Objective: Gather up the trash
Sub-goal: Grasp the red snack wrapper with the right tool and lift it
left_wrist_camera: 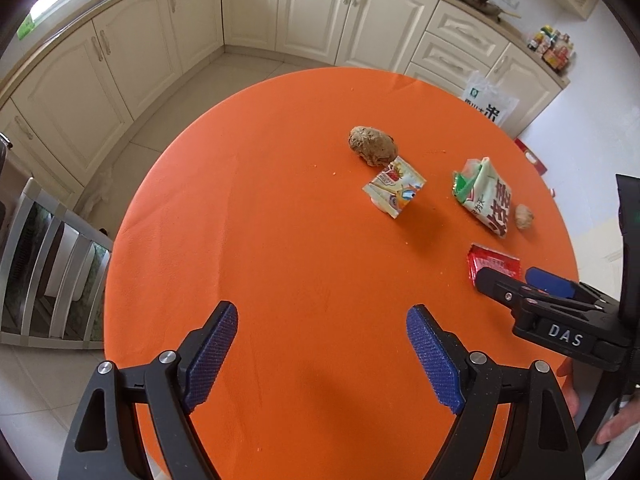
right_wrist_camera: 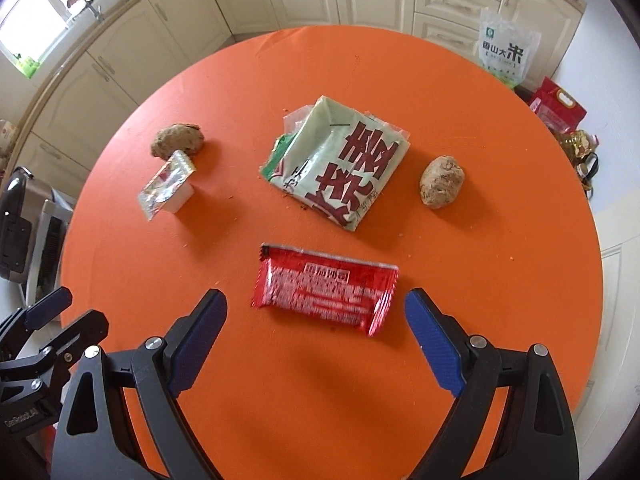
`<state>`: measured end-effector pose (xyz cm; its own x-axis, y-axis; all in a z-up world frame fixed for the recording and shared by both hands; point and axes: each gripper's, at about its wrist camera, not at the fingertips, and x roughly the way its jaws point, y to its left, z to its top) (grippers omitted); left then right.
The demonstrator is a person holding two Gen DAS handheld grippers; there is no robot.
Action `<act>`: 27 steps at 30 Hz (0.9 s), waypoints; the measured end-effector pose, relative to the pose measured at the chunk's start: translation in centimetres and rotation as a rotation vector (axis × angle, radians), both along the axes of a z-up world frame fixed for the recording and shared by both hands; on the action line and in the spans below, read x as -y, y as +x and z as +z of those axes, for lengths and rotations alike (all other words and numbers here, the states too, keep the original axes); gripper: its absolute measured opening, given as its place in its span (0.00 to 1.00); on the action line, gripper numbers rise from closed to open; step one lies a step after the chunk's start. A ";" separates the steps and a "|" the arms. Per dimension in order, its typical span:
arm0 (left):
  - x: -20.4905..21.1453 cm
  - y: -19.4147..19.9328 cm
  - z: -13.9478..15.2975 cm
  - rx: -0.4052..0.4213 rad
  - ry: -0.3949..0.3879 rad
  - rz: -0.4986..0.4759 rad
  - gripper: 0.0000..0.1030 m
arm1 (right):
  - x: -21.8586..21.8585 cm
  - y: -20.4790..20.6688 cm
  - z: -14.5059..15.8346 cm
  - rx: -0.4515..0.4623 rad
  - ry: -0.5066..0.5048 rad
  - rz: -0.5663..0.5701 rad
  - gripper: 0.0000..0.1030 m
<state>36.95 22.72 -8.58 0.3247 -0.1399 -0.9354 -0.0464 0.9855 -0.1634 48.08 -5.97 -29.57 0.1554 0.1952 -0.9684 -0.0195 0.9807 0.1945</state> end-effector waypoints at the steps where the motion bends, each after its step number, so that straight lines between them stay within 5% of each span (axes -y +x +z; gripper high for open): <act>1: -0.1 0.3 -0.1 -0.004 -0.006 -0.002 0.80 | 0.1 0.1 -0.2 0.001 -0.010 -0.004 0.85; 8: -0.5 1.5 -1.1 -0.001 -0.010 0.000 0.80 | -0.9 0.0 0.2 0.058 -0.053 0.073 0.64; 10: -0.3 1.8 -1.3 -0.006 -0.005 -0.006 0.80 | -0.5 -0.3 0.4 0.071 -0.025 0.071 0.46; 12: 0.0 1.9 -1.4 -0.005 0.000 -0.004 0.80 | -0.2 -0.5 0.4 0.063 0.016 0.086 0.40; 13: 0.0 1.9 -1.3 -0.003 0.000 -0.003 0.80 | -0.3 -0.7 0.5 0.069 0.025 0.099 0.21; 15: 0.8 1.6 -1.2 0.002 0.002 -0.010 0.80 | -0.3 -1.1 0.7 0.047 0.089 0.114 0.04; 27: 2.2 0.0 -0.3 0.010 0.014 -0.038 0.80 | 1.7 -2.6 0.6 -0.037 0.157 0.080 0.01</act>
